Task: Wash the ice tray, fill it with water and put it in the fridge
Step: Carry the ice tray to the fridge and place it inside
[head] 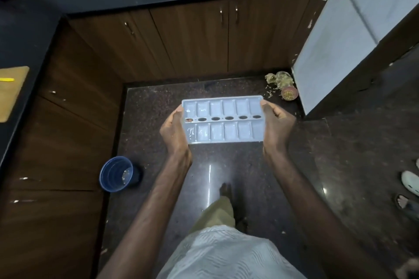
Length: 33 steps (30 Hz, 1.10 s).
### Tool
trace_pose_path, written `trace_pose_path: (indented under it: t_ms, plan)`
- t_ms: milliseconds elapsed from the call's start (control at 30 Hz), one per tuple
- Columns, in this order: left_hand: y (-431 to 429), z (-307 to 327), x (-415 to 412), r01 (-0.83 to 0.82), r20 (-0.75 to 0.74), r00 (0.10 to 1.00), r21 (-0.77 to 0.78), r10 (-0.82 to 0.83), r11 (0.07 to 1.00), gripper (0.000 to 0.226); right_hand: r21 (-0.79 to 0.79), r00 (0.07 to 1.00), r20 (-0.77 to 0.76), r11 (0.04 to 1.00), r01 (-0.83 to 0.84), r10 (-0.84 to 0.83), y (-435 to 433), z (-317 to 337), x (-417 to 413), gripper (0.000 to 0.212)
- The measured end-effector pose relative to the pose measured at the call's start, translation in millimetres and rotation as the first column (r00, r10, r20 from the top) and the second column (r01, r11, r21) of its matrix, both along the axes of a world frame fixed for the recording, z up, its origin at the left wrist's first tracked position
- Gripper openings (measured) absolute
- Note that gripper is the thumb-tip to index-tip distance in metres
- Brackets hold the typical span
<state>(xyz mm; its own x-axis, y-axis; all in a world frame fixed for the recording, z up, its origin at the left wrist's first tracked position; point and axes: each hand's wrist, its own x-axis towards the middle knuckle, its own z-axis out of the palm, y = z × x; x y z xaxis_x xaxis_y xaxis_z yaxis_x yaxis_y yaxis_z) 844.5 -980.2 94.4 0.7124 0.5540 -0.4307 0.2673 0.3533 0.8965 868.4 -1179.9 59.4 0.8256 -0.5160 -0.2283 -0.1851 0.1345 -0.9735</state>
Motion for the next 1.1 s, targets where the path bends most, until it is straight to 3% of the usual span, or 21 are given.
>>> trace_pose_path:
  t_ms: [467,700,933,1100]
  plan:
    - [-138,-20,114,-0.112,-0.026,0.993,0.006,0.112,0.994,0.025,-0.031,0.995,-0.024,0.995,-0.093,0.093,-137,-15,115,0.029]
    - [-215,-8,165,-0.09,-0.05,0.995,0.036,0.092,0.995,0.027,-0.04,0.993,-0.063,0.994,-0.102,0.1,-213,-3,166,0.028]
    - [-313,-1,199,-0.07,0.0,0.998,0.093,0.07,0.993,0.028,-0.068,0.988,-0.04,0.986,-0.151,0.149,-315,3,202,0.032]
    - [-406,-1,201,-0.153,-0.009,0.988,0.072,0.154,0.986,0.025,-0.129,0.979,-0.034,0.97,-0.205,0.203,-407,10,218,0.028]
